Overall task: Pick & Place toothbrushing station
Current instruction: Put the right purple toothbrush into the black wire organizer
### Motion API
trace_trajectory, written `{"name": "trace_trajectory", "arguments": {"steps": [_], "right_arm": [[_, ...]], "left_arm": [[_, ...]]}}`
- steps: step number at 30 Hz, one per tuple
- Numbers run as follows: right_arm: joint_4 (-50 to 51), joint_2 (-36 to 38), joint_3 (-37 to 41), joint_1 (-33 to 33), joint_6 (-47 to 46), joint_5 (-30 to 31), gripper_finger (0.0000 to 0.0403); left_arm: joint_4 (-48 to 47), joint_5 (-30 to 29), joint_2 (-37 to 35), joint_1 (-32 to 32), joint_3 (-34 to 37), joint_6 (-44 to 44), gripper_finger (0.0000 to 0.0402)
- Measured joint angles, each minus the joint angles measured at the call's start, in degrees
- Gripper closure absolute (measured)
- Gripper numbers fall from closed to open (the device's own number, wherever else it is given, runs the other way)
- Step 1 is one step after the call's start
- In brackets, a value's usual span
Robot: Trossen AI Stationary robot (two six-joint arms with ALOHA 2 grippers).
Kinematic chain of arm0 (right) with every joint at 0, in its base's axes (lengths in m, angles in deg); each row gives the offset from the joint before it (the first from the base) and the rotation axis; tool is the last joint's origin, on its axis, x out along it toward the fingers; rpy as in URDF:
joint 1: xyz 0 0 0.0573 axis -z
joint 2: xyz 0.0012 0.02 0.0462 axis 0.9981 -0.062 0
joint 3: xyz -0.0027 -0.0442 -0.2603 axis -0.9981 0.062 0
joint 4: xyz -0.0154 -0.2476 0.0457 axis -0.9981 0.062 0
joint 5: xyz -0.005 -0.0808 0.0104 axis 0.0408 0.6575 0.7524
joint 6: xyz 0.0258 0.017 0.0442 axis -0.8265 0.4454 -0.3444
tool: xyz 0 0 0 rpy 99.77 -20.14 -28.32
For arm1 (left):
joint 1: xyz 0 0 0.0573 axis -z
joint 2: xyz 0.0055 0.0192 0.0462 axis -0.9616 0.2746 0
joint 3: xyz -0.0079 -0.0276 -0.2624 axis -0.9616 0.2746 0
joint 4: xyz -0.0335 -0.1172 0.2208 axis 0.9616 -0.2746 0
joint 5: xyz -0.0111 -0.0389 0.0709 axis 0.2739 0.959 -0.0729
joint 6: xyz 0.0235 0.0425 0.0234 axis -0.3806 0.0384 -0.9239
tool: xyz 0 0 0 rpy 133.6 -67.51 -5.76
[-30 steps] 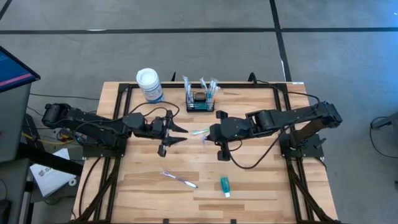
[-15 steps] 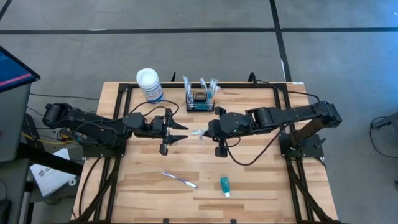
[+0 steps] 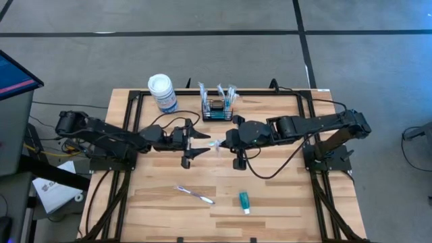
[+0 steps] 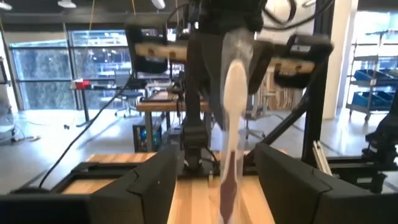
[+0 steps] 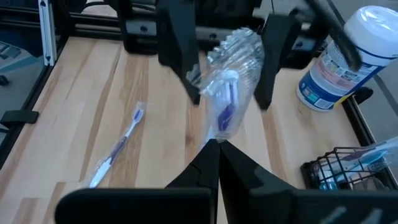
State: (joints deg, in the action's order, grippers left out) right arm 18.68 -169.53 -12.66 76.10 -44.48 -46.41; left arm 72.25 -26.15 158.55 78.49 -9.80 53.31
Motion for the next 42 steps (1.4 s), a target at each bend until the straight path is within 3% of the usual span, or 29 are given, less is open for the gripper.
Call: {"name": "trace_trajectory", "arguments": {"steps": [9, 22, 28, 35, 42], "right_arm": [[-0.13, -0.02, 0.00, 0.00, 0.10, 0.00, 0.0403], [0.29, -0.07, 0.00, 0.00, 0.10, 0.01, 0.0403], [0.29, -0.07, 0.00, 0.00, 0.08, 0.01, 0.0403], [0.33, -0.22, 0.00, 0.00, -0.05, 0.02, 0.0403], [0.07, -0.22, 0.72, 0.07, 0.83, 0.08, 0.0402]], "left_arm": [[0.45, -1.09, 7.10, -0.33, -4.57, 0.20, 0.0190], [0.76, 1.92, 7.90, -0.33, -5.99, 0.97, 0.0198], [0.76, 2.37, 7.90, -0.33, -5.99, 1.73, 0.0261], [0.69, 2.49, 7.90, -0.33, -5.99, 1.86, 0.0380], [0.23, 2.45, 7.90, -0.33, -5.99, 1.95, 0.0395]]}}
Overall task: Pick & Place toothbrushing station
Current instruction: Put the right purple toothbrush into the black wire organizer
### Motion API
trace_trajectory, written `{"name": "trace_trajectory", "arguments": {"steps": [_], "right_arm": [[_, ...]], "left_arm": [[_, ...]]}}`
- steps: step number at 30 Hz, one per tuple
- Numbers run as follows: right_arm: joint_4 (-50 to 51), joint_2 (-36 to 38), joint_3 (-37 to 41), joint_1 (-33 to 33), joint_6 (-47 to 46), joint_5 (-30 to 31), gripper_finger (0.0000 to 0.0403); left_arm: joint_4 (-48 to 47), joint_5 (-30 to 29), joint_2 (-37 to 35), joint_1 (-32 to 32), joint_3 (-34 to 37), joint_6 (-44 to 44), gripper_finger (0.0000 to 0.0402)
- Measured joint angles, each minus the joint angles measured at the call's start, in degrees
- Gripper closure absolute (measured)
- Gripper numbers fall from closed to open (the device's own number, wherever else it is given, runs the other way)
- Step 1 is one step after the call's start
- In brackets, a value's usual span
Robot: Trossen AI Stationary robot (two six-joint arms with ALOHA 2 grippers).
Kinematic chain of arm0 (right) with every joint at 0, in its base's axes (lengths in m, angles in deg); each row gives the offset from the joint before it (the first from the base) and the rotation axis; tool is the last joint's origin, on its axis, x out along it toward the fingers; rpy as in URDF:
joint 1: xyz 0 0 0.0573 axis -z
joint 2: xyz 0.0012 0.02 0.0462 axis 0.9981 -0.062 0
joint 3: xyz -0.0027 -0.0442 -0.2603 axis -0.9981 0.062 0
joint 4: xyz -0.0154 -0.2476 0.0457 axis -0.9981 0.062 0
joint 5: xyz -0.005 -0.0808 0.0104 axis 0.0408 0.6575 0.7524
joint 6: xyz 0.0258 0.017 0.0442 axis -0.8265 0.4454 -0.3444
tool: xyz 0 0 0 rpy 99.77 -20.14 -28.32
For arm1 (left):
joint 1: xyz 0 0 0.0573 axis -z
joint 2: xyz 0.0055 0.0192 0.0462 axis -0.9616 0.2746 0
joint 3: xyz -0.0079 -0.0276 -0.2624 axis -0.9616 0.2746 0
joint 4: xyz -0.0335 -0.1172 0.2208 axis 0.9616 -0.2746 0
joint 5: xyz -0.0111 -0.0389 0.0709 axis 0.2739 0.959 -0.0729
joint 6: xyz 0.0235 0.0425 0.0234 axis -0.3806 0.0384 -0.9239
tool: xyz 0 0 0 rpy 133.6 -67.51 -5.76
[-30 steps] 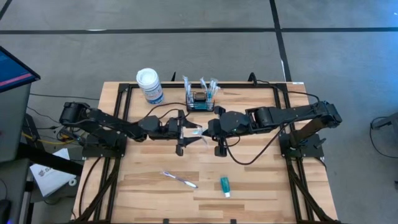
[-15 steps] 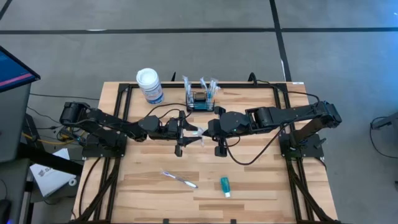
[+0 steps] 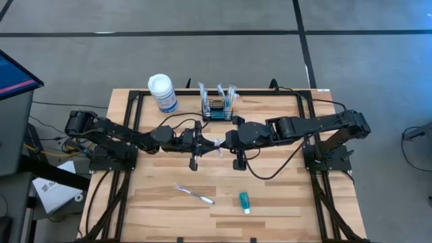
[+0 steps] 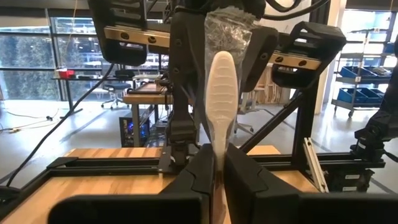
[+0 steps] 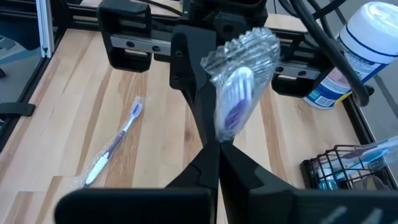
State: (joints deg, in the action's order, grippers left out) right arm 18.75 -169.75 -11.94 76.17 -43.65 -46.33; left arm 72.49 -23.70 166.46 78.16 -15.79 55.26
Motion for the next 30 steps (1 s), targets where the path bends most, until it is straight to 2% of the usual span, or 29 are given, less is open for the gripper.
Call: {"name": "trace_trajectory", "arguments": {"steps": [4, 13, 19, 30], "right_arm": [[1.68, 0.08, 0.26, 0.74, -0.04, 0.37, 0.0386], [9.60, 0.20, 0.26, 4.68, -3.62, 1.67, 0.0320], [10.99, 0.16, 0.26, 5.97, -6.14, 1.67, 0.0311], [7.96, 0.08, 5.38, 5.97, -6.37, 2.63, 0.0311]], "left_arm": [[0.00, -0.06, 0.00, -0.03, 0.00, -0.02, 0.0394], [-1.10, -1.60, -3.20, -2.31, 2.21, 0.00, 0.0395], [-1.84, -1.94, -7.08, -6.87, 4.38, 0.00, 0.0395], [-5.91, -1.94, -7.45, -17.59, 5.18, 0.02, 0.0395]]}}
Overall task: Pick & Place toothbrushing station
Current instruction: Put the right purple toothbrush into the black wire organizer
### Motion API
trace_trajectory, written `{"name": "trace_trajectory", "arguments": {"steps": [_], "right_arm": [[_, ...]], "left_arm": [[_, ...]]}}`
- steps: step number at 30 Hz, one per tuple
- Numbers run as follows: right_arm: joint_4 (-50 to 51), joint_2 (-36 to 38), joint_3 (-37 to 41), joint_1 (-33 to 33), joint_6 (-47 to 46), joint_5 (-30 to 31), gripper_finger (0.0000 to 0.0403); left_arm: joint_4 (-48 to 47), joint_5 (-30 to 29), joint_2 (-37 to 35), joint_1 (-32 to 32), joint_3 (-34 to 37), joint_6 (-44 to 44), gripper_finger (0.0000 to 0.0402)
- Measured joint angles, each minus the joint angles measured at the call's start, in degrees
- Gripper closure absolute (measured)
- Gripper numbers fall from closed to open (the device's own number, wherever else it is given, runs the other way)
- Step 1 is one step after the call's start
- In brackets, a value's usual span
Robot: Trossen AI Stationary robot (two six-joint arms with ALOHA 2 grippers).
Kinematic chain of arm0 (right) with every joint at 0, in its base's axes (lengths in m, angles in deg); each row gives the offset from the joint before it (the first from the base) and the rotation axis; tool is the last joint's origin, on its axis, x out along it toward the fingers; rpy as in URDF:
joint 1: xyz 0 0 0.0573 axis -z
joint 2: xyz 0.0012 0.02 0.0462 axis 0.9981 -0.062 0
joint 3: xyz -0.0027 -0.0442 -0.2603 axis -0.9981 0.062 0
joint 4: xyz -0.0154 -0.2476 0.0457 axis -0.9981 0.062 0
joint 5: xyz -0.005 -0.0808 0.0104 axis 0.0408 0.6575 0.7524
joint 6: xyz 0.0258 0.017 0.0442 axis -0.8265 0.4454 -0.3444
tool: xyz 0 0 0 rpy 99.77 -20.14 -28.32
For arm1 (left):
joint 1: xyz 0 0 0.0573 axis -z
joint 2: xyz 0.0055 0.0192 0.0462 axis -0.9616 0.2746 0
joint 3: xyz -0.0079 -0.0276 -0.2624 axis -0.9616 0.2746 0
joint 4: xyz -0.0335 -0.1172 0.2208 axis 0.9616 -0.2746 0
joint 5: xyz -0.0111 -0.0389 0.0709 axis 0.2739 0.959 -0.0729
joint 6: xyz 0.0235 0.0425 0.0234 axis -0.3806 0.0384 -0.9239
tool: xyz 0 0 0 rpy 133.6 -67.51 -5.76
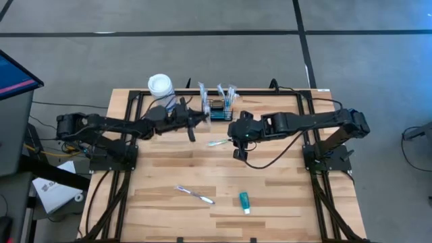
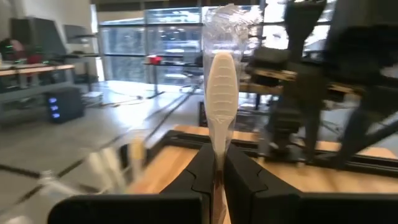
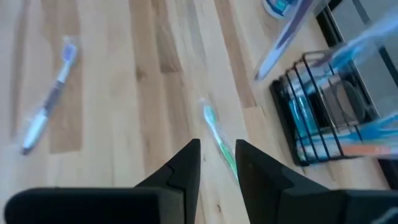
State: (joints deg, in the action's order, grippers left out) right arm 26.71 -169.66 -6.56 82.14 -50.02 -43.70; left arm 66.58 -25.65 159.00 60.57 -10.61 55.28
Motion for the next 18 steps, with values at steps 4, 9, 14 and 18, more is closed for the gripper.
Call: {"name": "trace_trajectory", "arguments": {"steps": [4, 9, 14, 18], "right_arm": [[-3.00, -0.01, 2.75, 0.40, -0.02, 0.35, 0.0311], [-8.64, -0.03, 7.20, 0.41, -1.51, 0.37, 0.0311], [-15.57, -0.04, 12.14, 0.41, -2.08, 0.35, 0.0311], [-18.79, -0.06, 14.90, 0.86, -2.08, 0.35, 0.0311]], "left_arm": [[-0.27, 0.02, 0.00, -3.05, 0.00, 0.00, 0.0395], [-0.30, 0.04, 0.00, -5.70, 0.00, 0.00, 0.0394], [-0.32, 0.09, 0.00, -8.18, 0.00, -0.01, 0.0393], [-0.36, 0.09, 0.00, -9.55, 0.00, -0.02, 0.0393]]}}
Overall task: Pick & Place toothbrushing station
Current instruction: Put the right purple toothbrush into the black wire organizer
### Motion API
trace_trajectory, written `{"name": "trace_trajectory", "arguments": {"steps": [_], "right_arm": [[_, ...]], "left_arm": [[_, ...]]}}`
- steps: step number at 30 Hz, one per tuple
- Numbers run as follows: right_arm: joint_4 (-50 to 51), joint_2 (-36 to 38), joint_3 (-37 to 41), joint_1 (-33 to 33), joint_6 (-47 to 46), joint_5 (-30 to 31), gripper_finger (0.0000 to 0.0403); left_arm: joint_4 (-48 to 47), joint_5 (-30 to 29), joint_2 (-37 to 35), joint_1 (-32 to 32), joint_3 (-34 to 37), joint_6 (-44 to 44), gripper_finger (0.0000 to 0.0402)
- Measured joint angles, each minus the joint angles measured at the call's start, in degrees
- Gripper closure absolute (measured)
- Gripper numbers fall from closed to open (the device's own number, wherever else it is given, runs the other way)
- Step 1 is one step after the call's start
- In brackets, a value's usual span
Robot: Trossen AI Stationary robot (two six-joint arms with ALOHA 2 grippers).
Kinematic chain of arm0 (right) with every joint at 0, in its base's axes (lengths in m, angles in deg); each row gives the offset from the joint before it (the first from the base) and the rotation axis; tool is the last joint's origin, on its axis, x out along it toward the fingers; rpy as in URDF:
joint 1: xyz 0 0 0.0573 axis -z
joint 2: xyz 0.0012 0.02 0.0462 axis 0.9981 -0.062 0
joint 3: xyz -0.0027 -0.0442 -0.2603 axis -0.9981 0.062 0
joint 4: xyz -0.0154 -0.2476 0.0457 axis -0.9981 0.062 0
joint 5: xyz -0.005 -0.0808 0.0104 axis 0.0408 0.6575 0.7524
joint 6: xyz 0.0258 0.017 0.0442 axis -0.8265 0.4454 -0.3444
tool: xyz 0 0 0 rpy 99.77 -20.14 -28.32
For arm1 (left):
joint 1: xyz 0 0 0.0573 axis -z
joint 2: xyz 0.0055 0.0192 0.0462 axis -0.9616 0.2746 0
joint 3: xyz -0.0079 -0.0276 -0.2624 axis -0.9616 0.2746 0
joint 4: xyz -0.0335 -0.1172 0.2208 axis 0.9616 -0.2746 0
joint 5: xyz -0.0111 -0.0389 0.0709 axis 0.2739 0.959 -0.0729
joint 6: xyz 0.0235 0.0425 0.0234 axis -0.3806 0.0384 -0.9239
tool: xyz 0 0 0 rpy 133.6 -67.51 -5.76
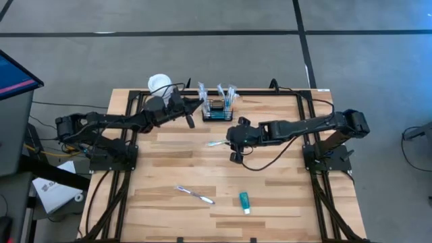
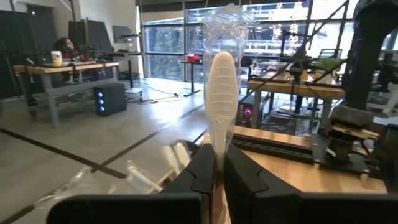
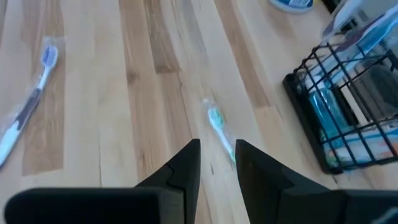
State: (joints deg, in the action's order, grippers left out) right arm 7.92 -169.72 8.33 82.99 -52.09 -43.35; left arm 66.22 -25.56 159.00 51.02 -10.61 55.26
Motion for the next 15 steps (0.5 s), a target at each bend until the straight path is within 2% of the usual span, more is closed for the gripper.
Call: {"name": "trace_trajectory", "arguments": {"steps": [11, 15], "right_arm": [[-3.45, 0.02, 2.06, 2.14, 0.16, 0.00, 0.0311], [-4.50, 0.02, 2.06, 2.13, 1.93, -0.02, 0.0311]], "left_arm": [[0.02, -1.36, 0.01, -2.38, -0.02, -0.39, 0.0392], [0.77, -3.90, 2.04, -2.57, -0.09, -0.68, 0.0392]]}}
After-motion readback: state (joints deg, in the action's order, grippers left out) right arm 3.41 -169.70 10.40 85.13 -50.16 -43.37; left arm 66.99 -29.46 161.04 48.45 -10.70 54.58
